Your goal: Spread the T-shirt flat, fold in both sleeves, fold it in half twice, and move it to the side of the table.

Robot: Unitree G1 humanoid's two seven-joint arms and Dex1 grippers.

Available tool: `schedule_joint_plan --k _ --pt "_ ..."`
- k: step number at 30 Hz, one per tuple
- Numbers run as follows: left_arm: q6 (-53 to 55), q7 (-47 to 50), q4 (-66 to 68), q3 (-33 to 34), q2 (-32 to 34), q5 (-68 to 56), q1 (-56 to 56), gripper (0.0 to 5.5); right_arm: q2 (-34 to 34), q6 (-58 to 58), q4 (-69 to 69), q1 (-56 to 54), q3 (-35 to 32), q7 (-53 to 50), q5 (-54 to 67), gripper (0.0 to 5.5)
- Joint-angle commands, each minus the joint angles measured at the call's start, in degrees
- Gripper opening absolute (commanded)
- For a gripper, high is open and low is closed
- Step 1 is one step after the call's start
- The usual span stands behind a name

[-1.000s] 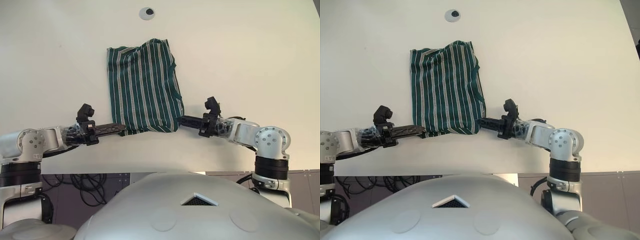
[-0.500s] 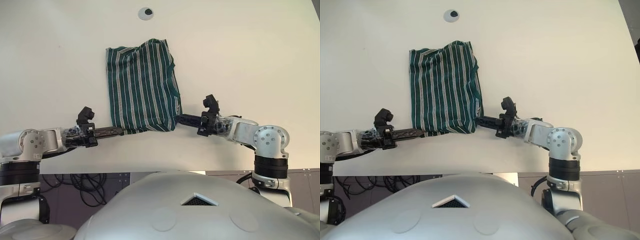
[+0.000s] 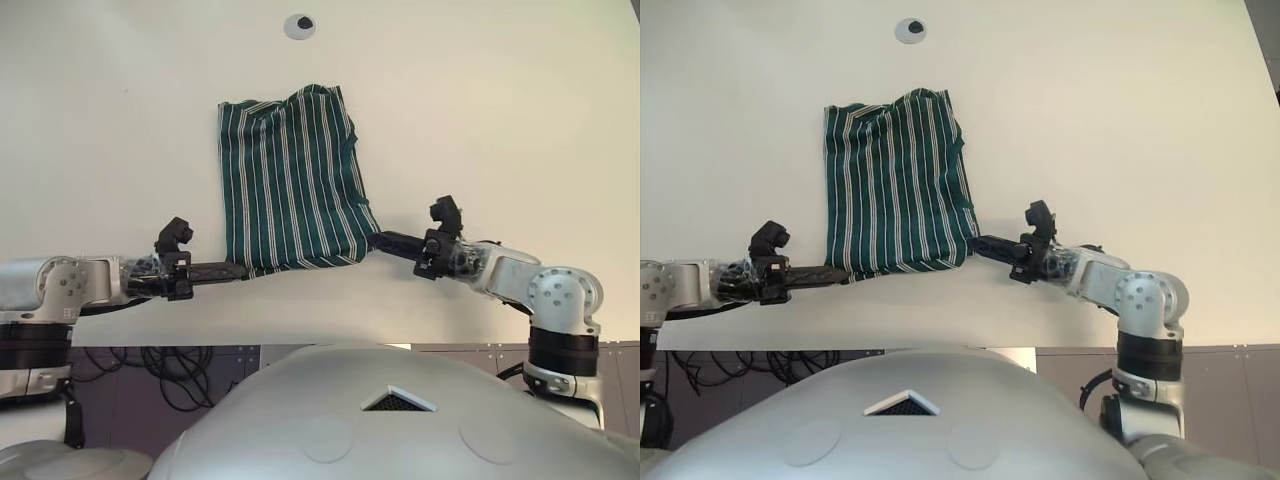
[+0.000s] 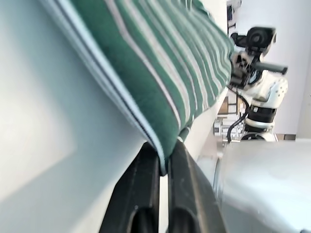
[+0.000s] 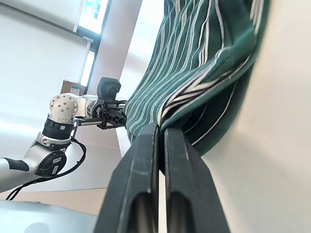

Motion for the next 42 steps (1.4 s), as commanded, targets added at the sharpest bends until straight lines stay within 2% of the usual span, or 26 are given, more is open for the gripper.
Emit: schedule_joint_plan --k 1,8,12,18,24,29,32,38,42 --pt "1.0 0.4 -0.7 -0.2 2.0 1.0 2.4 0.01 -2.6 4.4 -0.3 6.3 -0.3 -4.7 -2.0 0.00" --pt "3.6 1.4 -5.9 0.9 1.4 -1.9 -0.9 0.01 -3.1 6.1 -2.3 3.0 0.1 -4.4 0.9 0.00" --pt "5.6 0.5 -8.1 0.2 3.5 -3.0 -7.5 0.01 -4.5 8.6 -2.1 -4.4 -0.6 -3.0 4.0 0.00" --pt "3.7 -4.5 -0.2 -7.6 5.3 1.5 -21.9 0.01 -6.7 11.0 5.9 -20.3 -0.1 0.2 3.9 0.00" --pt "-0.8 -10.8 14.6 -13.8 2.5 7.8 -39.0 0.01 -8.7 6.4 22.1 -39.9 8.4 11.0 -3.6 0.00" --pt "-4.1 -13.8 24.1 -16.7 -1.3 12.5 -46.9 0.01 -6.0 -0.9 36.9 -51.9 14.9 20.6 -11.7 0.00" --pt "-7.0 -15.2 30.3 -17.9 -3.2 15.8 -49.3 0.01 -3.8 -6.4 46.9 -57.1 16.5 24.6 -16.6 0.00" --pt "-10.9 -17.0 39.3 -15.2 -4.2 19.1 -51.7 0.01 2.1 -16.3 61.8 -67.2 17.7 31.6 -24.9 0.00" --pt "-13.2 -16.2 44.1 -14.1 -6.1 21.7 -52.7 0.01 5.7 -24.7 73.5 -70.1 16.7 32.1 -30.9 0.00"
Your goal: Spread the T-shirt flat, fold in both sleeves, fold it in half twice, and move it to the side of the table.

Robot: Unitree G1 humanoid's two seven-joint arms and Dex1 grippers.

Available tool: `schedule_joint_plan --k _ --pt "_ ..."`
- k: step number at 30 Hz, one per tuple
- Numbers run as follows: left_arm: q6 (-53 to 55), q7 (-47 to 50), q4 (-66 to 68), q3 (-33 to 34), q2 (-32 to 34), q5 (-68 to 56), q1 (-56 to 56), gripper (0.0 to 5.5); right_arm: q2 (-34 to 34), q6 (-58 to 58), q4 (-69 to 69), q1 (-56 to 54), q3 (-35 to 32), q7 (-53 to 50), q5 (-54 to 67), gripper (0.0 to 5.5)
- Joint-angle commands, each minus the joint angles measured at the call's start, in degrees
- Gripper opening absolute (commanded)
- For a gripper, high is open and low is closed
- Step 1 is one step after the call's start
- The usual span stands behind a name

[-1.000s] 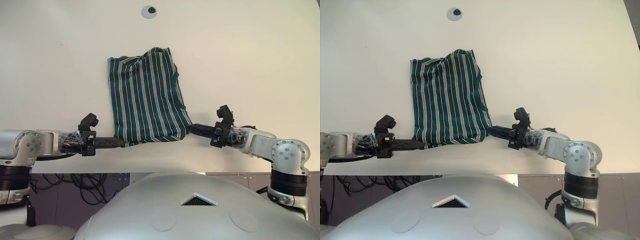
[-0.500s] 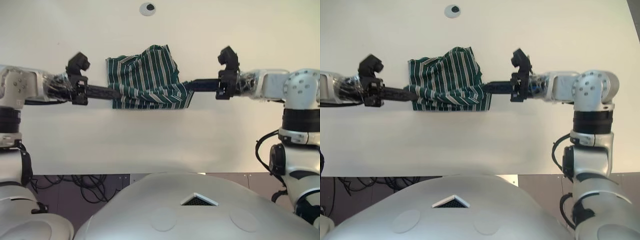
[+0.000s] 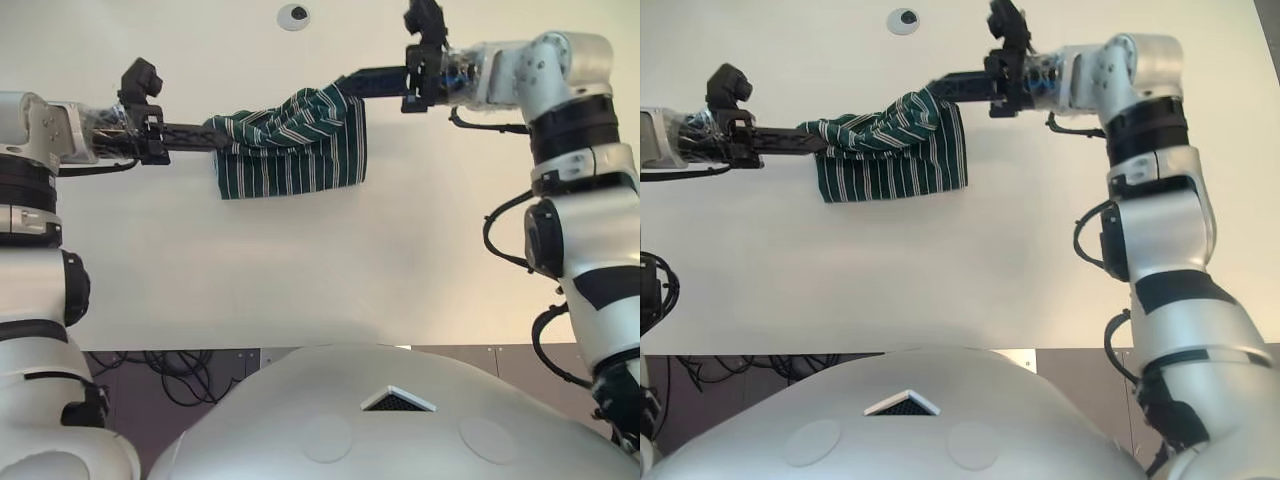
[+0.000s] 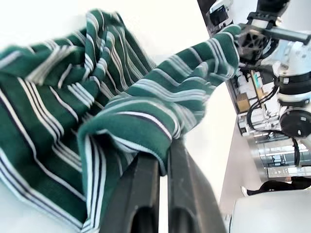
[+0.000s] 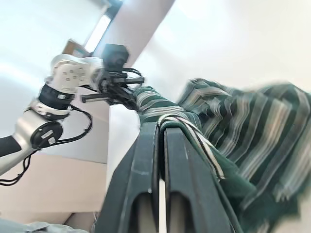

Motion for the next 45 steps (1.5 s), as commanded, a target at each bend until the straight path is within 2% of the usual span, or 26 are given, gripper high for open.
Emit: schedule_joint_plan --k 1,5,7,11,16,19,24,29,32,38,45 --pt "-3.1 1.2 4.8 0.8 -2.0 3.8 -1.6 0.01 2.6 -8.2 10.9 -2.2 -1.0 -1.1 -6.1 0.00" --pt "-6.5 4.4 9.1 2.2 -4.8 7.0 -1.0 0.01 4.7 -19.9 18.4 0.7 -2.3 -6.4 -12.4 0.00" --pt "-8.2 6.2 11.5 4.2 -6.1 7.7 -1.3 0.01 4.8 -23.0 20.5 1.3 -5.1 -8.7 -13.0 0.00" --pt "-9.4 8.8 13.5 8.7 -8.2 7.4 -0.8 0.00 4.7 -25.7 21.7 1.8 -11.5 -8.2 -11.6 0.73" --pt "-9.4 14.6 16.2 16.0 -11.9 5.5 -1.1 0.00 3.8 -32.1 20.2 2.5 -18.6 -10.5 -10.5 1.27" --pt "-10.5 22.4 19.2 23.2 -15.1 3.1 -2.4 0.00 2.5 -36.9 15.4 5.8 -17.0 -7.1 -13.3 1.27" --pt "-12.4 35.7 23.6 35.2 -18.4 -1.9 -1.9 0.00 2.8 -35.1 9.4 10.3 -14.5 -2.5 -15.3 1.27" --pt "-13.1 47.2 26.3 41.7 -21.5 -3.7 1.9 0.00 4.0 -34.5 2.6 15.3 -10.3 -0.4 -17.5 1.27" --pt "-14.8 52.1 26.0 42.7 -23.6 -3.3 1.5 0.00 4.5 -34.4 -0.8 17.7 -9.2 -0.6 -17.7 1.27" --pt "-17.1 52.0 20.1 43.5 -25.2 -5.1 -3.9 0.00 5.3 -40.1 -4.5 20.1 -7.0 -2.8 -19.8 1.27" --pt "-19.0 51.2 12.0 38.1 -26.5 -1.4 -2.8 0.00 7.1 -48.4 1.1 16.8 -3.8 -4.5 -24.6 1.27"
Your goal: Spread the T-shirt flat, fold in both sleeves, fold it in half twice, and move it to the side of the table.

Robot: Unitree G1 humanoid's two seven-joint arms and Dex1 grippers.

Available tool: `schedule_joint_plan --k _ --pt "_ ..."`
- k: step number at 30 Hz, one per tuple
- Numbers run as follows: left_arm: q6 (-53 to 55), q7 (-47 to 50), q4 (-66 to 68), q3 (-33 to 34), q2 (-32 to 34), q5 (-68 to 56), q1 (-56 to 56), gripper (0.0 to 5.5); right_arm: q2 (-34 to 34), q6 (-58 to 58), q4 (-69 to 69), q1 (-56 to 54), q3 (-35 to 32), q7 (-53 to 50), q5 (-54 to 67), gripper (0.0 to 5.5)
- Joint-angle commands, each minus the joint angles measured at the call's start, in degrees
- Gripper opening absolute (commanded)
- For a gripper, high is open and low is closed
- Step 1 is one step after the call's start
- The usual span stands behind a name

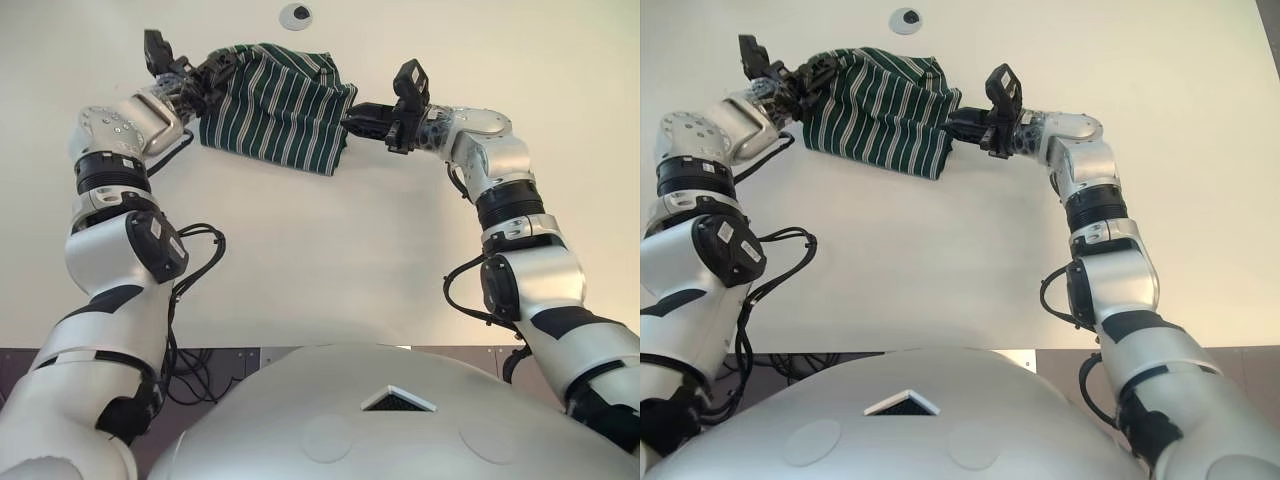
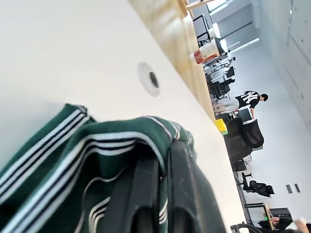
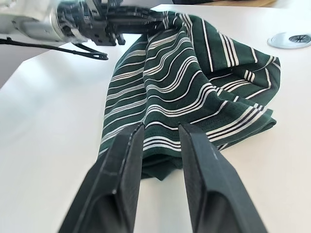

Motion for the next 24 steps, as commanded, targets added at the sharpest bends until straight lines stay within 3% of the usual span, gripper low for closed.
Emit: schedule_joint_plan --k 1,5,7,16,19,22,24 --pt "-1.4 0.8 -3.0 -2.8 -0.5 3.0 1.8 0.00 1.8 -4.5 6.0 -4.4 1.1 -2.0 -3.1 1.27" --pt "-3.2 1.9 -0.3 -8.0 -1.0 8.8 1.9 0.00 1.6 -13.0 12.6 -7.4 2.3 -7.3 -8.0 1.27" --pt "-4.4 2.8 1.7 -5.3 -2.2 7.0 0.0 0.00 1.9 -15.3 13.9 -7.4 1.7 -8.9 -8.5 1.27" --pt "-5.0 4.6 6.0 5.0 -2.5 -0.7 -4.4 1.33 3.0 -16.2 14.3 -4.7 0.2 -8.5 -7.6 1.29" --pt "-10.6 7.1 7.1 6.5 -2.6 -0.4 -4.7 1.73 3.0 -15.7 13.5 -4.0 -0.4 -8.1 -7.1 1.29" --pt "-14.8 2.6 3.5 1.3 -2.5 3.8 -2.7 2.07 2.6 -16.9 13.4 -4.1 -1.1 -9.8 -7.5 1.29" --pt "-15.6 -3.7 -4.4 -6.2 -2.1 8.1 1.7 2.13 2.1 -20.2 13.8 -5.2 -0.4 -12.3 -9.6 1.29"
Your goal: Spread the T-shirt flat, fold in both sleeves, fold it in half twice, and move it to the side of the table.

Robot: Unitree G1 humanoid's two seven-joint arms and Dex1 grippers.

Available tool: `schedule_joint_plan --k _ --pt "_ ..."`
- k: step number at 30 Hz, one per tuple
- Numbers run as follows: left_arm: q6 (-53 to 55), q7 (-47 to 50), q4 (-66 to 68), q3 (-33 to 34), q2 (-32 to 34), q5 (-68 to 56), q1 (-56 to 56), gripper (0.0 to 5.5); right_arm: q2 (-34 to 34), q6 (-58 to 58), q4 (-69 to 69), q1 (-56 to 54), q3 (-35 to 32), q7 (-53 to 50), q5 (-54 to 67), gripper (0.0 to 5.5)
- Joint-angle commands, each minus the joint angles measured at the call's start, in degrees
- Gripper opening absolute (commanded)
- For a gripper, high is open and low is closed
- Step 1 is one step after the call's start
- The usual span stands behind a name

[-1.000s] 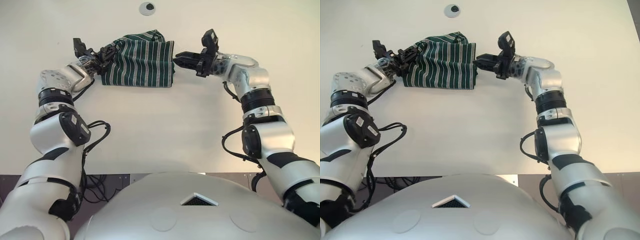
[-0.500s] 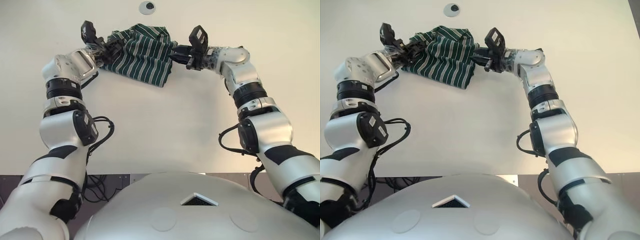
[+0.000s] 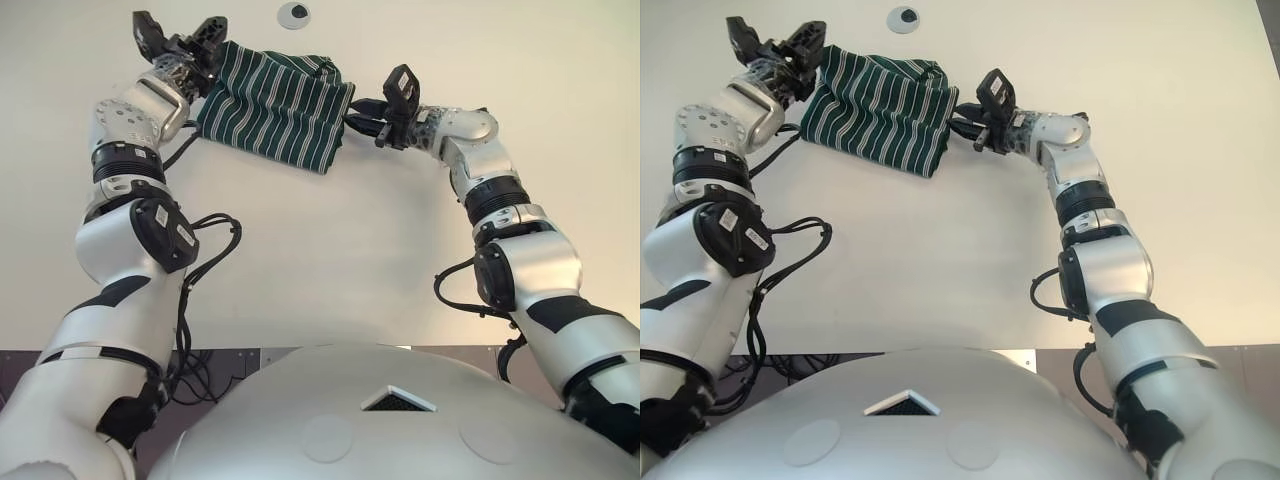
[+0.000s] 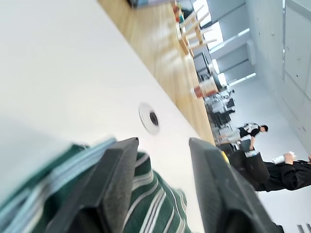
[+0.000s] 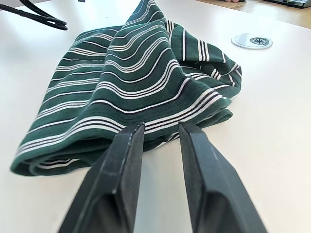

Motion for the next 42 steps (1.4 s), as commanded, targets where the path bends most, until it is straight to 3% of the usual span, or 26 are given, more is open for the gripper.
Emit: schedule_joint_plan --k 1,5,10,19,23,27,32,37,42 --pt "-0.6 -10.5 -14.0 -12.0 1.2 6.6 7.7 2.13 0.3 -4.9 -0.1 -2.1 0.3 -3.1 -1.8 1.29" --pt "-3.1 -15.2 -35.4 -25.1 3.0 14.2 19.6 2.13 -0.7 -7.6 0.7 -2.7 0.3 -5.6 -3.0 1.29" --pt "-5.1 -11.4 -52.1 -33.7 -3.8 16.3 32.5 2.13 -4.3 -4.3 -6.9 2.5 -7.6 -7.5 4.0 1.29" --pt "-16.2 0.5 -45.0 -35.0 -12.2 22.3 33.5 2.13 -5.6 7.3 -27.4 14.6 -10.2 -9.6 9.5 1.29" --pt "-12.0 3.5 -31.2 -39.3 -12.1 28.5 29.5 2.13 -5.4 9.7 -30.3 15.6 -9.6 -10.8 9.4 1.29" --pt "-5.9 -3.6 -24.2 -46.1 -10.6 31.9 29.1 2.13 -5.6 11.4 -32.9 16.1 -9.3 -10.9 9.8 1.29" --pt "2.6 -25.1 -41.9 -56.5 1.5 27.5 37.5 2.13 -7.2 14.9 -39.5 20.8 -6.9 -7.6 9.6 1.29" --pt "7.3 -28.3 -56.3 -56.8 7.1 23.3 39.7 2.13 -9.8 21.1 -53.8 30.5 -5.5 -4.8 11.2 1.29" --pt "7.5 -21.3 -63.0 -49.2 2.1 18.3 39.1 2.13 -12.4 30.2 -71.2 42.8 -3.7 -4.0 16.0 1.29"
